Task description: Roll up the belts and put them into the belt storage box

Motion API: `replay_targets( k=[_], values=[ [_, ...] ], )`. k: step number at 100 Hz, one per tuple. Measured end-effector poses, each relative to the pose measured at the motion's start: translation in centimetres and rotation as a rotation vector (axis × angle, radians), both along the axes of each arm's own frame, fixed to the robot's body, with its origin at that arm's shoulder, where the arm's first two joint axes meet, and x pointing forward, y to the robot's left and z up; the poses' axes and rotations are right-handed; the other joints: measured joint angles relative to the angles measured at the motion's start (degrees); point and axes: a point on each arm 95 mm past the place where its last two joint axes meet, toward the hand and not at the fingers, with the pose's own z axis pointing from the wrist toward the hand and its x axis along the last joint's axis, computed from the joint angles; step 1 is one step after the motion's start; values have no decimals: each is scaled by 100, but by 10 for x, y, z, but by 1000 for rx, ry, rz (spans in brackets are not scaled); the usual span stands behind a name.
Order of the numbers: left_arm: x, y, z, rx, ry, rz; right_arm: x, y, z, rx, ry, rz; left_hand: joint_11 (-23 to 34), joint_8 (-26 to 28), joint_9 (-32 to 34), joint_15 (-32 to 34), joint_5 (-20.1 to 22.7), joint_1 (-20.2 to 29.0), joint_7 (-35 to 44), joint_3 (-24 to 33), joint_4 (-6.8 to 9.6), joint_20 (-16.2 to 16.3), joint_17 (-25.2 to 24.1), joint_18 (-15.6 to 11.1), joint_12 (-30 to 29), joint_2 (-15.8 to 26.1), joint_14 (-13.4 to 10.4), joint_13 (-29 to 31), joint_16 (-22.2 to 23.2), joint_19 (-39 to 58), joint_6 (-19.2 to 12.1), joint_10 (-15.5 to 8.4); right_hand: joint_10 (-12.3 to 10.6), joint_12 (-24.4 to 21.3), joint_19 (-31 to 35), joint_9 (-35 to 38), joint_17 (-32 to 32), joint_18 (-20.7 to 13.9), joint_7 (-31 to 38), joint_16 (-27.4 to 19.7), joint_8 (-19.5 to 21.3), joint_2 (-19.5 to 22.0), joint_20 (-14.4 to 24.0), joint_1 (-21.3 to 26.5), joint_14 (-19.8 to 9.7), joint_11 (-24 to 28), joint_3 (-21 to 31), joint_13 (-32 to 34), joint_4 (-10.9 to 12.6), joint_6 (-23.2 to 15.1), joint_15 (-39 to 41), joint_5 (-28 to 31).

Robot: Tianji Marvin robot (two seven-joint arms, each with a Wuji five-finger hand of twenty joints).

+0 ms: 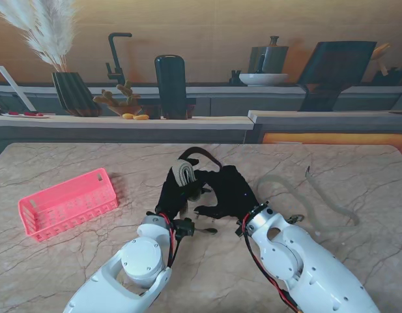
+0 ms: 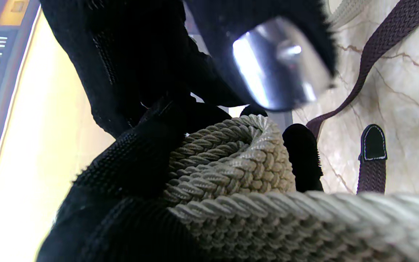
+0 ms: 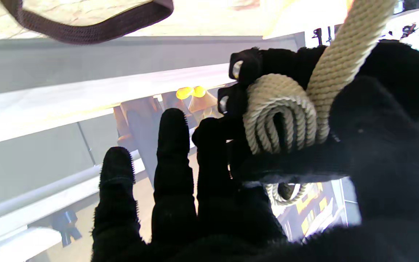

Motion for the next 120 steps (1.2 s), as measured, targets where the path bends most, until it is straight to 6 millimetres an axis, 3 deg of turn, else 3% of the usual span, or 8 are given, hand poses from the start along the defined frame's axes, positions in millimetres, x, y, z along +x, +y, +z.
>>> replay_targets(
  k=[13, 17, 29, 42, 54, 85, 102, 120],
  values=[
    [2, 1, 1, 8, 12, -46, -4, -12, 4, -35, -63, -52, -20, 127, 147, 395, 345, 4, 136, 0, 15, 336, 177, 56, 223, 12, -19, 229, 309, 360, 0, -96, -84, 69, -17, -63, -1, 0, 94, -8, 63, 31, 78, 25, 39, 80, -6, -57, 0, -447, -37, 28],
    [3, 3, 0, 4, 21, -64, -5, -16, 5, -35, -75, -63, 369, 184, 450, 499, 467, -36, 200, 5, 20, 446, 203, 110, 504, 13, -20, 323, 404, 474, 0, 163, 334, -18, -18, -414, -1, 0, 76, -8, 81, 31, 80, 27, 40, -123, -6, -57, 0, -504, -37, -33],
    [2, 6, -3, 16, 52, -103, -2, -26, 12, -34, -118, -92, 1449, 498, 610, 880, 708, -226, 672, 96, 24, 695, 454, 199, 618, 16, -32, 666, 523, 1002, -1, 253, 454, -61, -22, -755, -1, 0, 138, -18, 232, 60, 90, 304, 41, -200, 2, -210, 0, -927, -39, -198],
    [2, 8, -8, 56, 85, -147, 0, -34, 17, -68, -163, -103, 2320, 775, 897, 1215, 918, -447, 1098, 103, 25, 567, 1004, 231, 616, 9, -173, 1104, 397, 1599, -1, 264, 456, -145, -25, -1027, -1, -1, 492, -87, 376, 222, 140, 599, 41, -257, 83, -263, 0, -2050, -41, -636],
    [2, 10, -11, 89, 125, -223, 1, -38, 21, -111, -198, -77, 2610, 785, 1024, 1366, 1072, -515, 1108, 147, 25, 378, 1375, 267, 615, -54, -202, 1396, 282, 1844, 69, 283, 456, -259, -26, -1189, -1, -11, 721, -191, 314, 227, 140, 828, 4, -360, 236, -265, 0, -2518, -173, -1048],
    [1, 13, -12, 54, 212, -401, 16, -35, 31, -273, -279, 61, 2673, 626, 1179, 1273, 1368, -508, 1106, -70, 29, -183, 1749, 370, 150, -60, -204, 1679, -76, 1742, 420, 481, 237, -387, -41, -1544, -1, -86, 638, -684, -186, 501, 140, 1357, -92, -414, 540, -490, 0, -2663, -809, -1628],
    [2, 12, -12, 57, 231, -448, 26, -29, 24, -316, -323, 108, 2669, 650, 1220, 1185, 1423, -484, 1105, -257, 50, -202, 1799, 382, 24, -60, -204, 1736, -80, 1665, 455, 486, 152, -433, -43, -1545, -1, -89, 587, -684, -101, 552, 140, 1177, -141, -405, 540, -490, 74, -2662, -810, -1632],
    [4, 11, -16, 58, 253, -444, 33, -25, 21, -311, -285, 161, 2669, 1172, 1226, 1185, 1424, -437, 1476, -390, 64, -203, 1823, 423, -29, -60, -204, 1760, -80, 1662, 529, 486, 151, -435, -43, -1543, -1, -93, 1163, -684, 149, 555, 97, 1227, -153, -395, 675, -490, 114, -2704, -810, -1468]
  ],
)
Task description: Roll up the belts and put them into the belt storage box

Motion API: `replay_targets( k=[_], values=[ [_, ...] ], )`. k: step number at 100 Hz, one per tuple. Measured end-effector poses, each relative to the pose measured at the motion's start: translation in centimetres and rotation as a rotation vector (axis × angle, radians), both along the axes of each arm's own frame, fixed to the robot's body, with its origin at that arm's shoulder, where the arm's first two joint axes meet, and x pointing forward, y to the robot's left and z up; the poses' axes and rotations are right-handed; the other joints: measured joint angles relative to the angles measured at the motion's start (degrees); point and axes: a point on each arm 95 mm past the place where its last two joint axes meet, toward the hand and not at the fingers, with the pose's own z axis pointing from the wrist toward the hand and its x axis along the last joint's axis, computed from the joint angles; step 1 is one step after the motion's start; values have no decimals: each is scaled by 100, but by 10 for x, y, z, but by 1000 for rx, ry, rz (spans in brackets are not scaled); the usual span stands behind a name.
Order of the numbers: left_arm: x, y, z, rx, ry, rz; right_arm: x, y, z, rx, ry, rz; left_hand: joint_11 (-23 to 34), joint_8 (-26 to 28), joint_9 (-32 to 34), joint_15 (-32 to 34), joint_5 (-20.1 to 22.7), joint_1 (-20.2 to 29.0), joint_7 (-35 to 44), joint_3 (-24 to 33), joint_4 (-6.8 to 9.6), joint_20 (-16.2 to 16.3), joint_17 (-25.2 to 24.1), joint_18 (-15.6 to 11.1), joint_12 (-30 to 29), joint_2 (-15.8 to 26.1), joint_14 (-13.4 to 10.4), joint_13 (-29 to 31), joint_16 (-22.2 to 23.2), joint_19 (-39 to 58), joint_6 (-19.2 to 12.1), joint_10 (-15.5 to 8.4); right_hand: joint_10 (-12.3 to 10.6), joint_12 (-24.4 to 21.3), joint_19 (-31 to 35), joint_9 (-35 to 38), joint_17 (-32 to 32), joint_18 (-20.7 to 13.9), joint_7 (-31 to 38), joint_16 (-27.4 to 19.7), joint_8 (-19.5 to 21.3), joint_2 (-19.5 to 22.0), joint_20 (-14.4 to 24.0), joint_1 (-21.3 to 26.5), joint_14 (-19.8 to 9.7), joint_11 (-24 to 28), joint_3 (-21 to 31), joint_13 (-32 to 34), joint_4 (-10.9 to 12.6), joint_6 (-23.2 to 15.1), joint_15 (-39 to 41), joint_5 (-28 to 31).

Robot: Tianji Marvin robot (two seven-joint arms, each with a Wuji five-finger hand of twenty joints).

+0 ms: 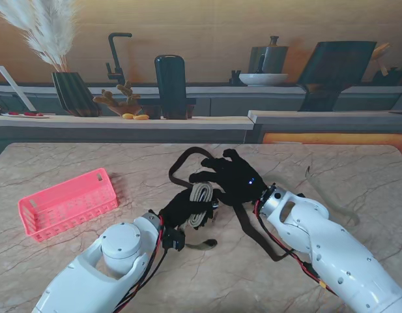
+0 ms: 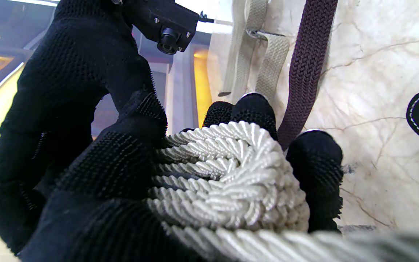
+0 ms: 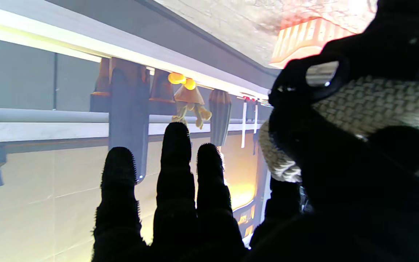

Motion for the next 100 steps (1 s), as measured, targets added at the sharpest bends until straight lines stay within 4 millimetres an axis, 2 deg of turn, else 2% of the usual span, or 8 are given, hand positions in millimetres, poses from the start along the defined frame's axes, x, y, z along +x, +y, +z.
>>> replay_targets(
  k=[24, 50, 70, 79, 84, 89, 91, 100],
  values=[
    [0, 2, -1, 38, 52, 17, 1, 6, -3, -23, -3, 119, 0, 47, 8, -1, 3, 0, 75, -119, -13, -16, 283, 17, -27, -54, 9, 126, 0, -3, -47, 93, -90, 0, -2, 21, 0, -78, 141, 0, 12, -86, -23, 90, -120, 1, 195, 1, 81, -117, 18, 653],
    [-3, 1, -1, 36, 68, 47, 6, 8, 3, -89, 10, 178, 114, 22, 11, -1, 10, 18, 75, -47, -26, -30, 505, 19, -32, -173, 11, 191, -43, -52, 10, 138, -169, -5, -3, 315, 3, -135, 160, 0, 12, -84, -24, 137, -178, -10, 243, 70, 65, -121, 47, 807],
    [-4, 3, 0, 15, 93, 27, 9, 12, 2, -107, 17, 195, 119, -40, 11, 24, 10, 83, 75, 156, 269, -68, 535, 26, -32, -173, 11, 192, -49, -55, 58, 140, -222, -6, -3, 508, 68, -137, 139, 10, 15, -138, -28, 10, -201, -26, 241, 193, 48, -100, 78, 885],
    [-5, 5, -1, 10, 100, 11, 11, 14, 1, -110, 25, 200, 127, -41, 11, 27, 10, 78, 75, 168, 275, -73, 536, 28, -66, -171, 12, 192, -54, -56, 115, 141, -234, -6, -3, 1013, 105, -137, 41, 89, 6, -155, -29, -80, -216, -7, 233, 366, 45, -96, 93, 1079],
    [-5, 6, -2, 12, 103, 0, 12, 15, 0, -105, 28, 202, 127, -41, 11, 27, 10, 71, 75, 160, 277, -108, 537, 29, -74, -168, 12, 192, -66, -57, 145, 144, -386, 73, -3, 1629, 202, -137, 102, 216, -482, -234, -29, -105, -252, 81, 33, 568, 10, -104, 280, 1346],
    [-5, 7, -3, 16, 104, -3, 12, 17, -1, -84, 26, 206, 128, -58, 11, 30, 9, -7, 12, 148, 277, -120, 492, 34, -74, -167, 42, 192, -114, -60, 158, 164, -455, 199, -3, 2577, 300, -133, 175, 397, -1099, -400, -29, 113, -302, 168, -274, 913, -275, -109, 530, 1875],
    [-5, 7, -3, 17, 105, -4, 13, 17, -1, -67, 22, 208, 128, -126, 2, 30, 9, -17, -94, 148, 277, -120, 434, 41, -76, -167, 55, 192, -115, -62, 159, 193, -452, 203, -3, 2814, 324, -133, 179, 453, -1286, -529, -29, 131, -318, 142, -332, 1006, -289, -113, 617, 2090],
    [-5, 7, -3, 21, 99, 1, 15, 17, -3, -16, 19, 200, -16, -246, -288, -93, 3, -241, -741, 292, 276, -64, -213, 154, -119, -108, 177, 122, -109, -356, 160, 358, -467, 203, 49, 3453, 399, -133, 154, 587, -1872, -763, -29, 149, -322, 53, -441, 1223, -540, -169, 962, 2561]
  ],
)
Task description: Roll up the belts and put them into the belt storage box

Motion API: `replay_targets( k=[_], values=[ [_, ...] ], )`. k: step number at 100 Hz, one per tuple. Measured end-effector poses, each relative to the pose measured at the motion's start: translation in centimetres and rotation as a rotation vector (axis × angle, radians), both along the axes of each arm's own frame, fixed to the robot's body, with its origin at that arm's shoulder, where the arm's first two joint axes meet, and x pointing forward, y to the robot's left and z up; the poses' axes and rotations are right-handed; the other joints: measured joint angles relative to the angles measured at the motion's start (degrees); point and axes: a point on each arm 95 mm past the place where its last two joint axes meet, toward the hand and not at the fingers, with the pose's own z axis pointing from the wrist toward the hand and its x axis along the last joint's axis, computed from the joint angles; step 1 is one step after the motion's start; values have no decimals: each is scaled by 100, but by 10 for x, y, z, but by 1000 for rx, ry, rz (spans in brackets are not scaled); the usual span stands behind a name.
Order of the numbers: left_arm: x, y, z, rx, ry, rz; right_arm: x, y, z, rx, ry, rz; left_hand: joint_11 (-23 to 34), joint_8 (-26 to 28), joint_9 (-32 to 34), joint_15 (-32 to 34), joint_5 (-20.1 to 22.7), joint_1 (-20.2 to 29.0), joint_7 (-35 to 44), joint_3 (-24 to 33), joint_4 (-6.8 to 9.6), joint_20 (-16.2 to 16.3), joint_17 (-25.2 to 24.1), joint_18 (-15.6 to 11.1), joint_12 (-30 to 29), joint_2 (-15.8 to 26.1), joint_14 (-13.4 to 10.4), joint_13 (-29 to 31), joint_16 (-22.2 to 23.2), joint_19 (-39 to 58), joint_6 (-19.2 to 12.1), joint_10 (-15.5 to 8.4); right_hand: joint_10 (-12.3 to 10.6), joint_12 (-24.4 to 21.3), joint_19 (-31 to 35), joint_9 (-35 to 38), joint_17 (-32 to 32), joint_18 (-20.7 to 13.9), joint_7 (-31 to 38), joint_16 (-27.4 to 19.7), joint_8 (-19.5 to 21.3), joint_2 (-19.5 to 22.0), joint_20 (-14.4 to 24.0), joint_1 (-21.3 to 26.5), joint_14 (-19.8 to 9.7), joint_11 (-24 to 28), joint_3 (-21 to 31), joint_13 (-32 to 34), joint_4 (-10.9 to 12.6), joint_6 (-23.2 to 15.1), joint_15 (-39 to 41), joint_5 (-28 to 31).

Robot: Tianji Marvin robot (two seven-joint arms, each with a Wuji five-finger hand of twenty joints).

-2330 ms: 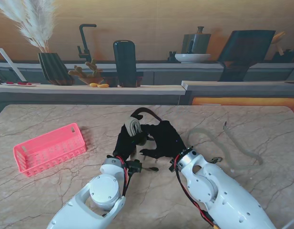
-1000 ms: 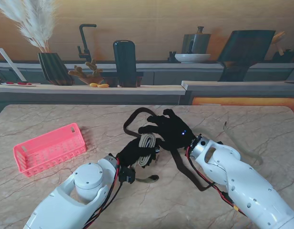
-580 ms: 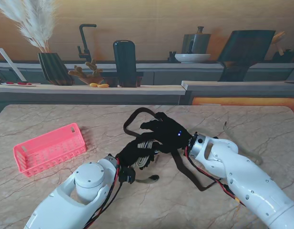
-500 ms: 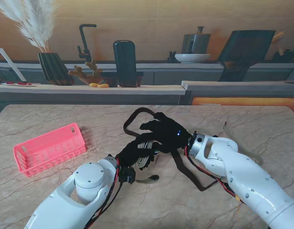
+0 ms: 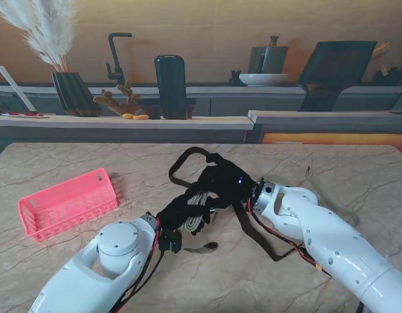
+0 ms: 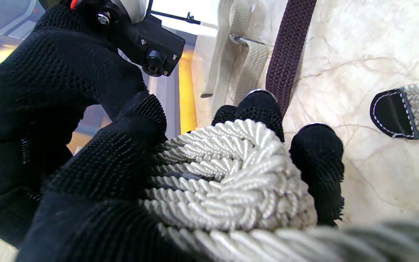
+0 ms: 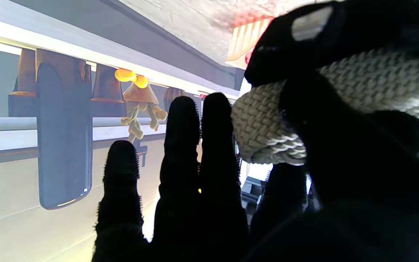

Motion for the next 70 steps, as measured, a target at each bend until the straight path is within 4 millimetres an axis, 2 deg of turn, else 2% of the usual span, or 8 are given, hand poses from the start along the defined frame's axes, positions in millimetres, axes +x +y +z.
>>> replay_targets(
  k=[9, 21, 30, 34, 43, 70],
  values=[
    [1, 0, 2, 30, -36, 20, 0, 0, 2, 10, -9, -21, -480, -182, -474, -287, -90, -342, -631, 100, -45, 102, -791, 147, -157, 6, 102, -548, 86, -497, 1, 103, -20, -6, 54, 264, 41, 1, -3, 6, -389, -120, 0, 15, 0, -31, 16, 81, -155, -4, 76, 208],
    [2, -2, 6, 54, -101, 46, -4, -3, 8, 17, -26, -61, -1411, -448, -1264, -1079, -483, -455, -1253, 18, -52, 211, -2004, 287, -667, 21, 485, -1698, 173, -1308, -57, 107, -11, -8, 97, 446, 42, 4, -10, 7, -532, -242, -41, 16, 7, -31, 44, 133, -222, 13, 140, 369],
    [2, -2, 8, 47, -125, 80, -6, -5, 9, 23, -43, -98, -1901, -583, -1790, -1683, -688, -615, -1543, -263, -36, 211, -2687, 327, -983, 316, 688, -2423, 140, -1866, -174, 97, 20, -9, 116, 585, 42, 5, -11, 7, -569, -292, -45, -74, 36, 46, 55, 135, -222, 176, 151, 460],
    [3, -2, 9, 46, -135, 94, -6, -7, 9, 28, -49, -118, -2044, -588, -1890, -1927, -726, -700, -1642, -304, -34, 209, -2857, 334, -1080, 339, 769, -2609, 67, -2060, -201, 94, 21, -9, 125, 633, 42, 7, -12, 7, -585, -293, -45, -116, 47, 68, 55, 135, -222, 219, 157, 474],
    [3, -1, 11, 42, -149, 111, -6, -13, 10, 41, -60, -170, -2225, -665, -2058, -2241, -871, -702, -1773, -351, -32, 198, -3095, 336, -1250, 451, 790, -2863, -43, -2297, -213, 54, 35, -9, 173, 635, 42, 16, -11, 59, -588, -300, -45, -117, 77, 117, 55, 135, -222, 245, 237, 498],
    [3, 5, 13, 54, -179, 143, -6, -28, 13, 79, -111, -314, -2448, -735, -2338, -2621, -962, -703, -1905, -416, -24, 74, -3295, 337, -1407, 484, 816, -3163, -265, -2642, -263, 51, 73, -9, 277, 636, 33, 78, -11, 110, -589, -300, -48, -117, 138, 196, 55, 135, -222, 318, 430, 506]
  ],
)
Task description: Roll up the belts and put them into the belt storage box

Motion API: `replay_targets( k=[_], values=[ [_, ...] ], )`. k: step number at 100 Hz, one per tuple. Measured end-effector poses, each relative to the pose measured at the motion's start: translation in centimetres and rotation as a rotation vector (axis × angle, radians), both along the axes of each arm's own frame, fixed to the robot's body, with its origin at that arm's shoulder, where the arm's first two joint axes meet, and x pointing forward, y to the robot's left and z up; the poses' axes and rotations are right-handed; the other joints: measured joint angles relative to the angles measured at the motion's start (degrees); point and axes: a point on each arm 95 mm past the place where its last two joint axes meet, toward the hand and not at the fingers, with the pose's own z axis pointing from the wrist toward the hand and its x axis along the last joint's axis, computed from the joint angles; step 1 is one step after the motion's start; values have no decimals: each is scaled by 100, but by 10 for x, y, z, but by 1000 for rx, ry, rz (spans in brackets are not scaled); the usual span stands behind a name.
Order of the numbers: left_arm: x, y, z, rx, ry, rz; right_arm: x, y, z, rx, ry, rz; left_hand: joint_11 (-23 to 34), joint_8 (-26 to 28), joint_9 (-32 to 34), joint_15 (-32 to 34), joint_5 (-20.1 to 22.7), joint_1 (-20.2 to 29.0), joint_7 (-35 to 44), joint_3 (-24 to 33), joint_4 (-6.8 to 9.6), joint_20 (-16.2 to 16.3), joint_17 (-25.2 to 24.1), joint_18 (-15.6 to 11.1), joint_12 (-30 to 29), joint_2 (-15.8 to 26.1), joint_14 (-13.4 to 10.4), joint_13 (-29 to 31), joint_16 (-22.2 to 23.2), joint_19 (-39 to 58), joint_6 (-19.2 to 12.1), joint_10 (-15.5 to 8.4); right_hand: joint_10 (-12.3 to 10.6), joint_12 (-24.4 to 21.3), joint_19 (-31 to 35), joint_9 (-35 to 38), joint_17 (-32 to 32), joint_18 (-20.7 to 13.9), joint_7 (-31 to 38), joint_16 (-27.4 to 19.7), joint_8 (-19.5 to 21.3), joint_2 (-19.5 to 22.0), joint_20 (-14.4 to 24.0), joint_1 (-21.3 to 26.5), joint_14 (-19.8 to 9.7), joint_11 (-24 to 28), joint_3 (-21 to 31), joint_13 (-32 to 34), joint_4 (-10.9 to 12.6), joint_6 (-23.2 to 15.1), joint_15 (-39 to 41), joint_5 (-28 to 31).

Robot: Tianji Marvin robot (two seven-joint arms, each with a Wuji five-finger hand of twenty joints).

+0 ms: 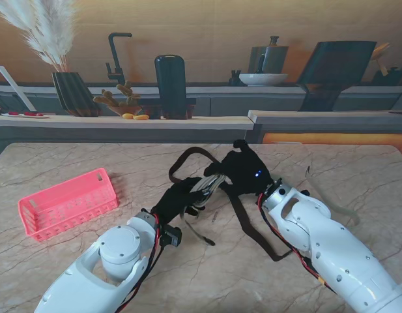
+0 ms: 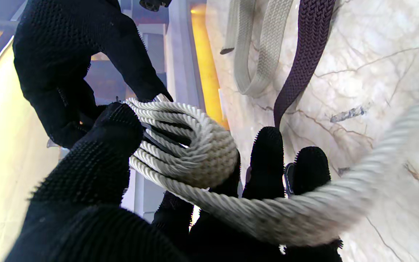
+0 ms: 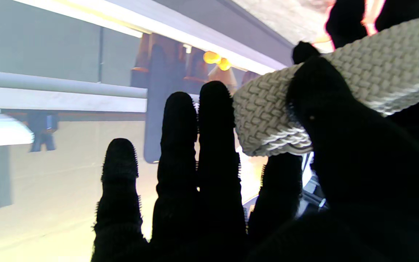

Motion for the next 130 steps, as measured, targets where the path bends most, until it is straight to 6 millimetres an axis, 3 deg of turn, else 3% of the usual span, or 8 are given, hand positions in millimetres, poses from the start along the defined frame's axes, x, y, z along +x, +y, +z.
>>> replay_targets(
  k=[38, 66, 84, 104, 130],
  values=[
    [1, 0, -1, -4, -37, 18, -8, -10, 18, 102, -105, -84, -432, -153, -262, -1091, -101, -83, -212, -82, 2, -333, -448, -217, -474, 0, -30, -747, -577, -653, -203, -18, 23, 0, 160, 0, -60, 6, 0, 30, 0, 0, -67, 0, 19, 142, -16, 0, 3, 51, 135, 6],
    [2, -4, -2, -42, -100, 56, -12, -11, 27, 172, -144, -108, -508, -181, -593, -1366, -204, -262, -217, -34, -41, -478, -564, -450, -569, -3, -228, -1021, -798, -970, -279, -157, 61, 0, 241, -64, -61, 7, 0, 38, 0, 0, -130, 46, 25, 318, -79, 0, 5, 62, 271, 10],
    [-1, -12, -5, -71, -144, 79, -10, -1, 23, 248, -102, -115, -554, -201, -717, -1464, -357, -426, -218, 308, -40, -520, -620, -552, -615, -3, -326, -1177, -867, -1102, -364, -230, 174, -60, 348, -130, -49, 7, 4, 192, 16, 0, -137, 110, 116, 532, -85, 96, 10, 207, 618, 12],
    [-3, -15, -9, -72, -133, 37, -8, 6, 20, 255, -112, -127, -615, -234, -1003, -1629, -684, -583, -218, 322, -40, -609, -657, -621, -665, -11, -403, -1284, -942, -1276, -375, -283, 176, -71, 400, -134, -49, 7, 5, 200, 51, 0, -137, 110, 124, 579, -85, 96, 10, 243, 693, 13],
    [-3, -17, -14, -78, -160, 56, -7, 13, 11, 314, -67, -148, -733, -560, -1564, -1945, -1198, -854, -473, 538, -40, -853, -778, -1053, -823, -75, -629, -1618, -1268, -1689, -519, -362, 183, -71, 464, -141, -49, 7, 7, 261, 52, 0, -138, 110, 150, 730, -82, 95, 16, 265, 837, 13]
  ],
)
